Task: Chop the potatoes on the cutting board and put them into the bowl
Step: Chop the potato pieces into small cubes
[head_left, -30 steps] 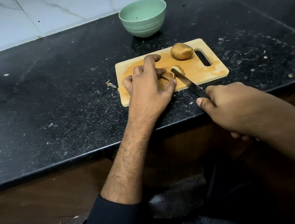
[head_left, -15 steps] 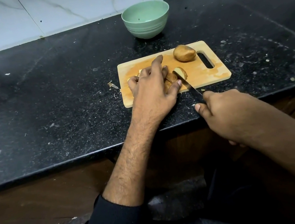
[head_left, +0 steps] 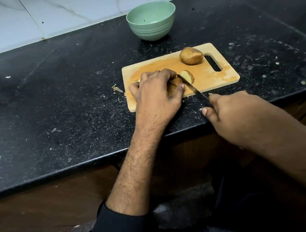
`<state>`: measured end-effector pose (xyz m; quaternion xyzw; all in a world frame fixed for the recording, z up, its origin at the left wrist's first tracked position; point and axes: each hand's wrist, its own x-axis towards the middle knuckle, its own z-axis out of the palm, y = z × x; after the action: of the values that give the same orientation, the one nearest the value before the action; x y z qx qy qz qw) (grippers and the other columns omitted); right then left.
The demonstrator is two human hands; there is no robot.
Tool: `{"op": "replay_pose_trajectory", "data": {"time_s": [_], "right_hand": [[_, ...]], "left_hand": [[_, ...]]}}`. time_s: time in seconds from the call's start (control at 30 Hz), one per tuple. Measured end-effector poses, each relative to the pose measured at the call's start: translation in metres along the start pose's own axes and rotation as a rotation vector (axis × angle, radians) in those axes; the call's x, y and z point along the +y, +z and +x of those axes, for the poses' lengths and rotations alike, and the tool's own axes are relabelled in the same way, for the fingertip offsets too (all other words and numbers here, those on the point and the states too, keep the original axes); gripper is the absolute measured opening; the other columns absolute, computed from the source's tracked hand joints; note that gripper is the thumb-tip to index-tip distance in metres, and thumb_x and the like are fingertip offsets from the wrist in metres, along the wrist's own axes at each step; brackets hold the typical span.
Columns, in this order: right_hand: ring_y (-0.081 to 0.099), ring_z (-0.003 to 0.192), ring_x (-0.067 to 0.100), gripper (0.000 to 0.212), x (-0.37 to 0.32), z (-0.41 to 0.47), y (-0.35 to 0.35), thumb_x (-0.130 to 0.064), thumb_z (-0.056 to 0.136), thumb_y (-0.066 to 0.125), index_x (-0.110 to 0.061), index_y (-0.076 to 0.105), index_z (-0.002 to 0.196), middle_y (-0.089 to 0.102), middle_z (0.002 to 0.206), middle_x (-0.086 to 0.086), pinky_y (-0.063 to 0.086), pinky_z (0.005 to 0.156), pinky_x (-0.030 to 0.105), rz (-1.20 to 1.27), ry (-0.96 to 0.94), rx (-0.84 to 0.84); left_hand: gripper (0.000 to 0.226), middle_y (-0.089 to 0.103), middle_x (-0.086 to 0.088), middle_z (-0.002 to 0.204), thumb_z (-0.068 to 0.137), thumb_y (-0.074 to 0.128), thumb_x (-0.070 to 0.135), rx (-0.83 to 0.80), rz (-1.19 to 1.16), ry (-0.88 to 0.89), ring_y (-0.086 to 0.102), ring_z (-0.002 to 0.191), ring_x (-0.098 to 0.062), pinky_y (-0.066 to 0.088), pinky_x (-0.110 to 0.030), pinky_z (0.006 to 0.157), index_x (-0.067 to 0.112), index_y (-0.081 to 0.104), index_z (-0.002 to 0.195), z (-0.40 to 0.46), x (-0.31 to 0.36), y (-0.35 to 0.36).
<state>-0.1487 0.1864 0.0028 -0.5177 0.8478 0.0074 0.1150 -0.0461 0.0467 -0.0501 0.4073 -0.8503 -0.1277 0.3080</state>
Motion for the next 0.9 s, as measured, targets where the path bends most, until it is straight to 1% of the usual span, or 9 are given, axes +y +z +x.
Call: {"op": "replay_pose_trajectory", "data": {"time_s": [0.07,0.2,0.3,0.4,0.57,0.67,0.73,0.8,0.9], "right_hand": [[0.034,0.061,0.014,0.031,0.0,-0.003,0.0,-0.046,0.107,0.035,-0.025,0.052,0.122,0.033,0.069,-0.004,0.039,0.064,0.033,-0.062,0.007,0.049],[0.039,0.07,0.02,0.029,0.002,-0.007,-0.004,-0.046,0.106,0.037,-0.027,0.054,0.119,0.031,0.069,-0.004,0.034,0.059,0.032,-0.184,-0.008,0.113],[0.055,0.074,0.024,0.028,0.007,-0.007,-0.005,-0.042,0.106,0.037,-0.021,0.056,0.109,0.045,0.073,0.0,0.047,0.062,0.034,-0.229,-0.076,0.177],[0.065,0.081,0.027,0.027,0.009,-0.007,-0.002,-0.041,0.106,0.038,-0.022,0.056,0.112,0.052,0.08,0.001,0.054,0.065,0.036,-0.226,-0.125,0.216],[0.065,0.079,0.026,0.027,0.01,-0.008,-0.002,-0.041,0.106,0.036,-0.023,0.055,0.114,0.056,0.082,0.001,0.051,0.062,0.034,-0.25,-0.164,0.278],[0.066,0.083,0.027,0.029,0.011,-0.002,-0.002,-0.035,0.106,0.036,-0.02,0.059,0.115,0.062,0.09,0.002,0.055,0.069,0.038,-0.263,-0.161,0.218],[0.06,0.077,0.025,0.029,0.011,-0.001,-0.002,-0.039,0.106,0.037,-0.023,0.058,0.118,0.056,0.081,0.0,0.051,0.063,0.035,-0.279,-0.141,0.21],[0.047,0.071,0.024,0.031,0.01,-0.002,-0.007,-0.047,0.105,0.038,-0.025,0.057,0.117,0.04,0.07,-0.003,0.04,0.058,0.033,-0.194,-0.068,0.215],[0.056,0.076,0.026,0.035,0.005,-0.004,-0.017,-0.051,0.105,0.037,-0.023,0.055,0.113,0.047,0.072,0.001,0.05,0.068,0.037,0.086,-0.013,0.104]], "left_hand": [[0.033,0.068,0.016,0.111,0.087,0.068,0.047,0.006,-0.01,-0.007,0.047,0.116,-0.01,0.015,-0.032,0.08,0.031,0.067,0.116,0.0,0.001,-0.001],[0.034,0.067,0.016,0.11,0.086,0.069,0.048,0.017,0.008,-0.013,0.047,0.116,-0.01,0.015,-0.031,0.081,0.031,0.068,0.115,-0.001,0.001,-0.003],[0.035,0.063,0.018,0.103,0.086,0.07,0.049,0.019,0.002,-0.03,0.047,0.114,-0.009,0.015,-0.031,0.083,0.031,0.069,0.115,-0.001,0.002,-0.004],[0.036,0.063,0.017,0.104,0.085,0.071,0.05,0.027,-0.011,-0.045,0.048,0.114,-0.009,0.017,-0.031,0.086,0.031,0.069,0.115,-0.001,0.004,-0.005],[0.036,0.054,0.021,0.097,0.085,0.072,0.051,0.026,-0.009,-0.06,0.048,0.113,-0.009,0.019,-0.033,0.087,0.032,0.069,0.115,-0.002,0.005,-0.007],[0.035,0.057,0.019,0.099,0.085,0.072,0.05,0.03,-0.022,-0.061,0.049,0.113,-0.009,0.018,-0.032,0.086,0.031,0.069,0.114,-0.002,0.005,-0.007],[0.035,0.055,0.021,0.097,0.085,0.073,0.05,0.032,-0.027,-0.065,0.049,0.113,-0.009,0.019,-0.032,0.086,0.031,0.07,0.114,-0.002,0.004,-0.007],[0.035,0.055,0.021,0.096,0.085,0.072,0.05,0.032,-0.03,-0.067,0.049,0.112,-0.009,0.022,-0.033,0.089,0.031,0.07,0.114,-0.002,0.004,-0.006],[0.034,0.062,0.019,0.099,0.085,0.072,0.049,0.042,-0.026,-0.062,0.049,0.113,-0.01,0.023,-0.035,0.09,0.03,0.069,0.113,-0.002,0.004,-0.005]]}}
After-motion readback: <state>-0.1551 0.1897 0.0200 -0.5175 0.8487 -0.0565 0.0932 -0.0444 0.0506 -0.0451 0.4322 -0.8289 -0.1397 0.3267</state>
